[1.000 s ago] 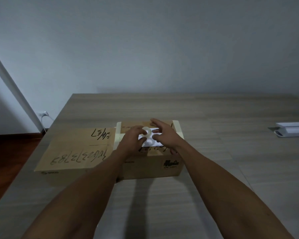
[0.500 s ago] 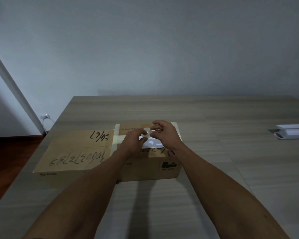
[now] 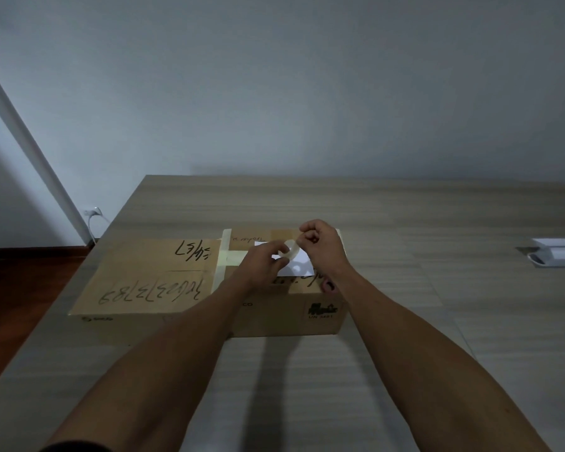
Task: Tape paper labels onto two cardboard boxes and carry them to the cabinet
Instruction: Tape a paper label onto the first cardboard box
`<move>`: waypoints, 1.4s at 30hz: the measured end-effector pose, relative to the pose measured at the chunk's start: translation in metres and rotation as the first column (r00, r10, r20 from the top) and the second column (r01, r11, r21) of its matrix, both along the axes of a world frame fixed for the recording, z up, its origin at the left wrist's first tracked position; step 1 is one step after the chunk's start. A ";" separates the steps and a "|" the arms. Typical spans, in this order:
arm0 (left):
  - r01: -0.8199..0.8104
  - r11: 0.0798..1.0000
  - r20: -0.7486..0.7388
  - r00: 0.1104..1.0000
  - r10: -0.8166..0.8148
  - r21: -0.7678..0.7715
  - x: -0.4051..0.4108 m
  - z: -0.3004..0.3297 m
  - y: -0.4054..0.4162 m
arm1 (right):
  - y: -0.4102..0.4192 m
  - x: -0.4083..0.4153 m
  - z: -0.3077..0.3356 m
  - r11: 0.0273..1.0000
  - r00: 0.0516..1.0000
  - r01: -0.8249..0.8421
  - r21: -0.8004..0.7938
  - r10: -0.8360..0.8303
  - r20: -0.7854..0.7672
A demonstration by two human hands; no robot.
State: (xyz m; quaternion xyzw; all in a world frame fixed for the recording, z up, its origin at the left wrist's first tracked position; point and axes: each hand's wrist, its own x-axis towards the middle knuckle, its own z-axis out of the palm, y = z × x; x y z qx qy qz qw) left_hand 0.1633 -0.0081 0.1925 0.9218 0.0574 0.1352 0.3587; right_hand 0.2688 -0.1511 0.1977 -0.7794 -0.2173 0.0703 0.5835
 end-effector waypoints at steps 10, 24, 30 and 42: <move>-0.112 0.981 -0.067 0.993 0.102 -0.156 0.008 0.004 0.003 | 0.012 0.005 0.012 0.994 0.996 0.023 -0.108 -0.013 0.092; -0.188 0.803 -0.203 0.975 0.085 -0.566 0.022 0.007 0.007 | 0.015 0.015 0.032 0.978 0.989 -0.126 -0.163 0.138 0.061; -0.220 0.802 -0.235 0.967 0.102 -0.556 0.020 0.003 0.012 | 0.015 0.022 0.055 0.982 0.985 -0.140 -0.127 0.151 0.079; -0.187 0.812 -0.221 0.973 0.074 -0.553 0.025 0.012 0.011 | 0.015 0.031 0.074 0.959 0.965 -0.204 -0.197 0.231 0.122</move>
